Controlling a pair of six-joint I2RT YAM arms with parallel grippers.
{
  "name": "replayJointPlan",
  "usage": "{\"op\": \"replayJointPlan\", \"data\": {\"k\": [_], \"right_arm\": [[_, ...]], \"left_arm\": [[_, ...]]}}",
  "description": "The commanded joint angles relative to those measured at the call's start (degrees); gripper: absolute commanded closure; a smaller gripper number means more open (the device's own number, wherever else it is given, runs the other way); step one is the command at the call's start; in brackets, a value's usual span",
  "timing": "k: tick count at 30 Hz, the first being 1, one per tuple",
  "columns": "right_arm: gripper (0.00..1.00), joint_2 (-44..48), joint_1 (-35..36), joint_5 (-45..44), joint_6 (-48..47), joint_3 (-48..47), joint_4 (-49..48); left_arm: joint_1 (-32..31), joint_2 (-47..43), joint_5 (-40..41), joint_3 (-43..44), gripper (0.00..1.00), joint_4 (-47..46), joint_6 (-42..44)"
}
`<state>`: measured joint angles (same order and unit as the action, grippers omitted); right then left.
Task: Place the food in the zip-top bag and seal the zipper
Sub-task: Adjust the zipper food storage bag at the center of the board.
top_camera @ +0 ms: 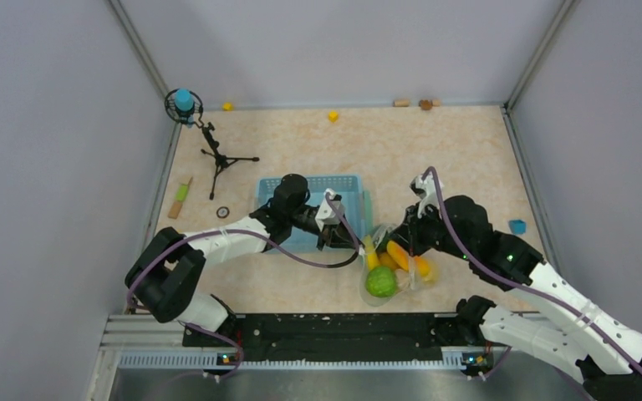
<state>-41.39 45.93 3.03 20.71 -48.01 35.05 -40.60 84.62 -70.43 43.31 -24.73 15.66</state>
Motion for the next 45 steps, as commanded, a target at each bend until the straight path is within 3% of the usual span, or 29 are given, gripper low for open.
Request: {"op": "replayJointPlan", "data": {"k": [1,2,5,7,11,12,14,18,22,28,32,38,45], "right_arm": [[1.0,0.98,-0.14,-6.34,2.4,-0.31,-1.92],[0.99,0.99,-0.13,-8.7,3.14,-0.33,-1.16],[0.76,1.11,-0.14,-16.53,4.95,-0.24,1.42],[0.6,1.34,-0.14,-20.74,6.79,-0.35,3.53],[0.44,2.58,-0.12,-25.26,11.15,-0.89,8.02],[0.36,3.05,-0.17,-25.25,12.32,-1.05,9.22],[0.3,3.72,-0.1,-23.82,13.49,-1.79,12.12],[0.29,5.21,-0.13,-23.5,15.11,-2.9,16.86],[0.38,6.83,-0.14,-24.66,17.11,-2.81,20.05],[1.0,6.46,-0.13,-32.13,21.81,-4.06,23.78],[1.0,5.1,-0.16,-38.83,22.27,-9.09,24.35],[1.0,1.22,-0.11,-40.47,18.77,-19.56,22.79],[1.0,3.69,-0.19,-29.87,11.34,-17.1,10.58]], "left_arm": [[-0.44,-2.49,2.44,-3.25,1.0,-15.0,-12.57],[-0.57,-2.93,5.28,-4.66,1.0,-19.82,-16.31],[-0.84,-3.43,15.74,-6.53,1.0,-27.01,-27.74],[-0.97,-2.79,21.66,-5.53,1.0,-27.24,-34.13],[-1.13,-0.19,28.35,-2.97,1.0,-25.49,-41.51],[-1.15,0.59,31.64,-1.73,1.0,-22.94,-42.85],[-1.19,1.85,36.12,1.32,1.0,-16.86,-43.65],[-1.15,3.96,40.72,3.87,1.0,-14.8,-45.37],[-1.24,4.52,41.77,5.61,1.0,-13.16,-45.56],[-1.23,2.26,46.12,5.98,1.0,-8.48,-44.11],[-1.96,-0.84,47.39,5.13,1.0,-5.48,-43.73],[-8.09,-12.08,54.73,1.09,1.0,-0.22,-40.39],[-19.51,-25.01,69.52,-4.11,1.0,7.08,-42.8]]}}
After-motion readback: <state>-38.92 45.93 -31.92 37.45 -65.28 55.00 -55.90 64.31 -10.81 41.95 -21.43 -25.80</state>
